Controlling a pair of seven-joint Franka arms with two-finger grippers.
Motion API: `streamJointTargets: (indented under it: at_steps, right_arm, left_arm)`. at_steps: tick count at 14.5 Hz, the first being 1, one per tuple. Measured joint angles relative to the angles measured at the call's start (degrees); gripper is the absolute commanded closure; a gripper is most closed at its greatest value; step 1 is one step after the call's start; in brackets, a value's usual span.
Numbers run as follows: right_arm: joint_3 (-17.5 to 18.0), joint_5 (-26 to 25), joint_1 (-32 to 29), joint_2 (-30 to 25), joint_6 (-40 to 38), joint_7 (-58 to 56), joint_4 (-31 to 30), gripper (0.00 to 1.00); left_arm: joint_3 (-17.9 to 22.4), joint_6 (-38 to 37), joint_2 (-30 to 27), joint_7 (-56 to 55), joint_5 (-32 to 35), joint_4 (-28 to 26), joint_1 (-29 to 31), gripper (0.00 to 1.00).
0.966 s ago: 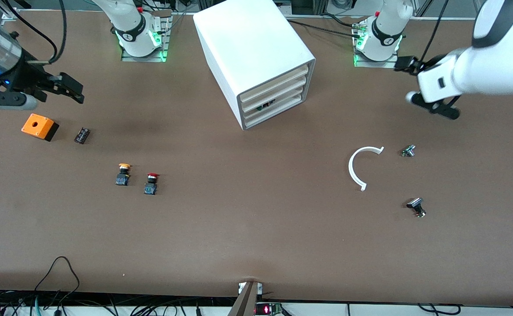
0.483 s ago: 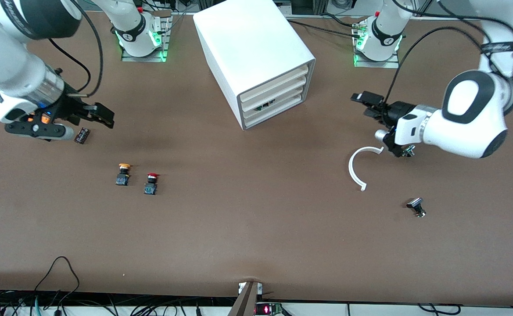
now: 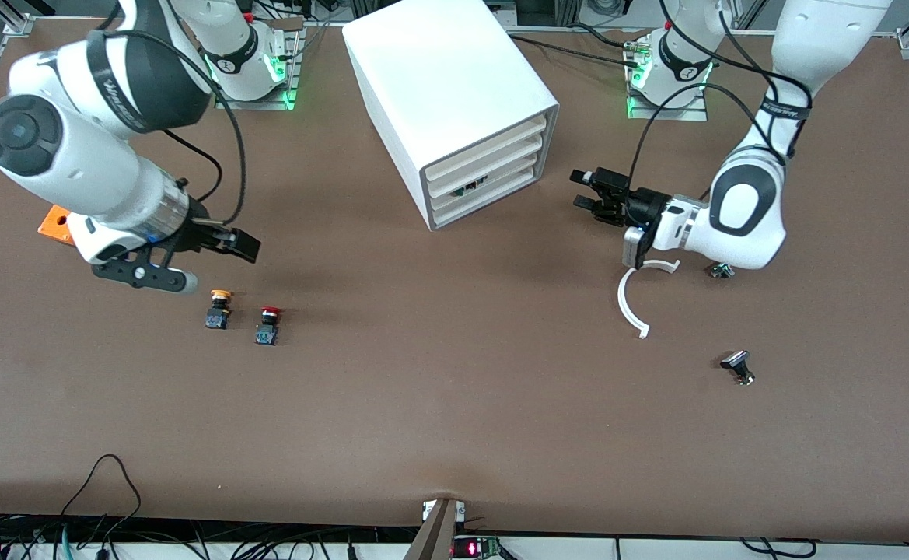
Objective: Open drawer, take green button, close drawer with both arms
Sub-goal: 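Pull the drawer open with the left gripper while the right gripper approaches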
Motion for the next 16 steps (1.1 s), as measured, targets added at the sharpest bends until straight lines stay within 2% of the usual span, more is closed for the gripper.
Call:
streamJointTargets:
  at_steps: [4, 8, 10, 13, 16]
  right_arm:
    - [0.01, 0.00, 2.63, 4.82, 1.45, 4.02, 4.14, 0.00]
    - [0.01, 0.00, 4.57, 7.18, 5.26, 6.92, 4.91, 0.00]
    - [0.01, 0.00, 5.53, 7.86, 7.06, 8.59, 4.93, 0.00]
    - [0.02, 0.00, 7.36, 9.11, 9.55, 12.06, 4.95, 0.00]
    - [0.03, 0.00, 9.75, 9.84, 10.91, 17.20, 5.47, 0.00]
  left_arm:
    - [-3.26, 4.97, 2.99, 3.17, -1.96, -1.28, -0.15, 0.20]
    - [-6.82, 9.07, 4.75, 4.05, -4.11, -3.47, -0.71, 0.23]
    - [-7.34, 10.01, 5.39, 6.09, -5.01, -4.34, -1.12, 0.25]
    - [-7.39, 10.81, 8.15, 11.05, -6.51, -4.82, -1.19, 0.36]
    - [-7.57, 10.83, 10.97, 15.68, -9.76, -5.09, -1.52, 0.38]
